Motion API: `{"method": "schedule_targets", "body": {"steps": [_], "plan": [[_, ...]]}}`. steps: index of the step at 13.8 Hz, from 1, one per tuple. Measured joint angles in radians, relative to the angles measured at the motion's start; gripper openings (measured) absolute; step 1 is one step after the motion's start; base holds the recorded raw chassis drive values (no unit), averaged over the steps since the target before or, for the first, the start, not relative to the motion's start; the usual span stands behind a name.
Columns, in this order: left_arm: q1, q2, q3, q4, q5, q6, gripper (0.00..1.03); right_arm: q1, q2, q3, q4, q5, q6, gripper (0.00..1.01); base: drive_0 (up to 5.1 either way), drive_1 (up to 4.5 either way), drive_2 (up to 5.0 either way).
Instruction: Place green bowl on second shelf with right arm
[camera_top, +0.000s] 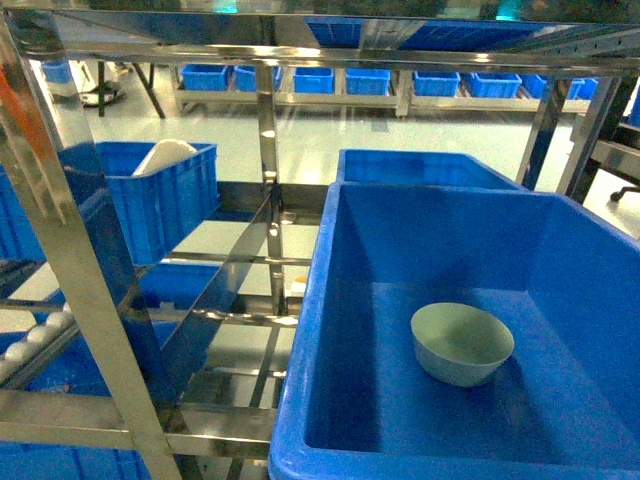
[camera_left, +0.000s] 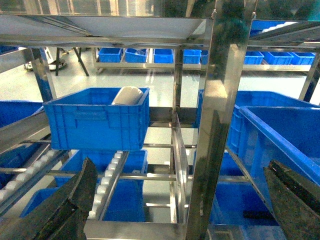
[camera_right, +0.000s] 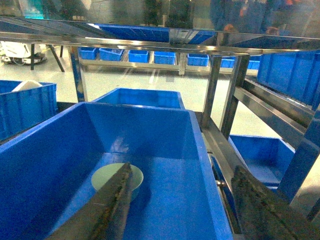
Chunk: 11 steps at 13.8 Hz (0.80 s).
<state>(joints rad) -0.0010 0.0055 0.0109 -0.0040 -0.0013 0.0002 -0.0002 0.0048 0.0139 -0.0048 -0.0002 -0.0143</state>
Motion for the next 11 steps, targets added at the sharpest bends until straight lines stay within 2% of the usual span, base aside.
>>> {"method": "schedule_targets", "body": {"steps": [4,5,11], "plan": [[0.000,0.000,0.000,0.000,0.000,0.000,0.98,0.000,0.000,0.000,0.000,0.000,0.000,1.00,0.0,0.00,0.0],[0.000,0.000,0.000,0.000,0.000,0.000,0.98,0.000,0.000,0.000,0.000,0.000,0.000,0.97,0.0,0.00,0.0],[0.000,0.000,0.000,0.000,0.000,0.000,0.98,0.000,0.000,0.000,0.000,0.000,0.000,0.98,0.0,0.00,0.0]]}}
